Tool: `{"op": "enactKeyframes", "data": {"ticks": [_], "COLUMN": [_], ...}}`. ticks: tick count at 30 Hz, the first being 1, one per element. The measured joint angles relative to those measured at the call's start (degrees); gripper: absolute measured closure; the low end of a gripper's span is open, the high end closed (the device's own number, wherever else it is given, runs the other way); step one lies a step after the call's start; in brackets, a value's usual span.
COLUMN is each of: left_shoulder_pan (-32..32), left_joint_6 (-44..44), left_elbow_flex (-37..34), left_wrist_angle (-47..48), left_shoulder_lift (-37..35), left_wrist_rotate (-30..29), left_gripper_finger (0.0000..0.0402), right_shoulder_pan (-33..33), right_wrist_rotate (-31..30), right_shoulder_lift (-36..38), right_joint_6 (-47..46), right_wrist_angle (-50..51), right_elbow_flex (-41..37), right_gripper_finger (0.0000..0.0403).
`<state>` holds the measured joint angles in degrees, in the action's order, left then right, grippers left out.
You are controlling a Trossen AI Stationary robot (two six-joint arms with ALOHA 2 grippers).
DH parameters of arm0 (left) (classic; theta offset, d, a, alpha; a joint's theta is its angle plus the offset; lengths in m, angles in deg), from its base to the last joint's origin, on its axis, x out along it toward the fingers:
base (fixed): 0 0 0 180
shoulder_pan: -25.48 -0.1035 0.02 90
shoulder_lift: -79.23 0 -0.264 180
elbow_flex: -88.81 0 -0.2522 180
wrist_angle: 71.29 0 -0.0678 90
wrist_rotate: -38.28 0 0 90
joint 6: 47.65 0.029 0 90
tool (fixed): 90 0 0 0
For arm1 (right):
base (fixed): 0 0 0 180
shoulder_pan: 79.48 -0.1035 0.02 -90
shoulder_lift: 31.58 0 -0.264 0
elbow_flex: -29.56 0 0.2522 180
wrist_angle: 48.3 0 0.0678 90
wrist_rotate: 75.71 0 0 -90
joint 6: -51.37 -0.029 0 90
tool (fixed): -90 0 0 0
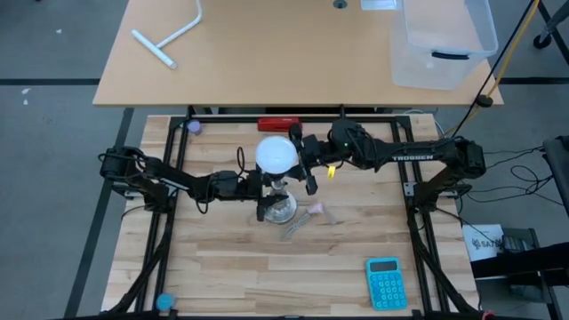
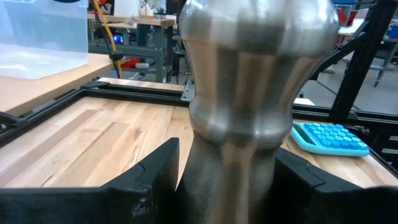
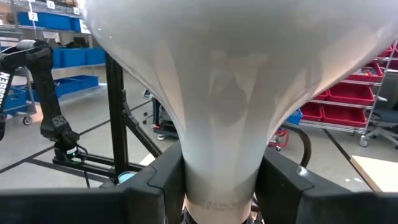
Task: Screw lightbulb
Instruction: Remove the white lightbulb from the silver lamp
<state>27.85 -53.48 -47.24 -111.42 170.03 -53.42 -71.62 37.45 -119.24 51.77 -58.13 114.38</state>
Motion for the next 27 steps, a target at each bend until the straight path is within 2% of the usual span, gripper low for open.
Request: {"op": "enactKeyframes", "data": {"ticks": [4, 12, 15, 21, 27], "left_shoulder_pan": [0.0, 0.07, 0.07, 0.07, 0.07], "left_joint_6": [-0.14, 0.11, 0.09, 0.09, 0.1], "left_elbow_flex": [-0.04, -0.09, -0.07, -0.02, 0.0], "left_wrist_angle": [0.06, 0.2, 0.22, 0.24, 0.39], "left_shoulder_lift": [0.0, 0.0, 0.0, 0.0, 0.0], "left_wrist_rotate": [-0.04, -0.07, -0.12, -0.13, -0.06], "left_gripper_finger": [0.0211, 0.0211, 0.0211, 0.0211, 0.0211], "right_shoulder_pan": [-0.08, -0.04, -0.04, -0.04, 0.35], "right_wrist_rotate": [-0.2, -0.46, -0.46, -0.61, -2.47], "right_shoulder_lift": [0.0, 0.28, 0.4, 2.53, 6.8], "right_joint_6": [0.24, 0.5, 0.48, 3.49, 8.74], "right_wrist_angle": [-0.05, -1.99, -1.87, 1.81, 12.79], "right_elbow_flex": [0.12, 0.6, 0.6, 0.6, 0.58], "right_gripper_finger": [0.0235, 0.0124, 0.0096, 0.0082, 0.0086]}}
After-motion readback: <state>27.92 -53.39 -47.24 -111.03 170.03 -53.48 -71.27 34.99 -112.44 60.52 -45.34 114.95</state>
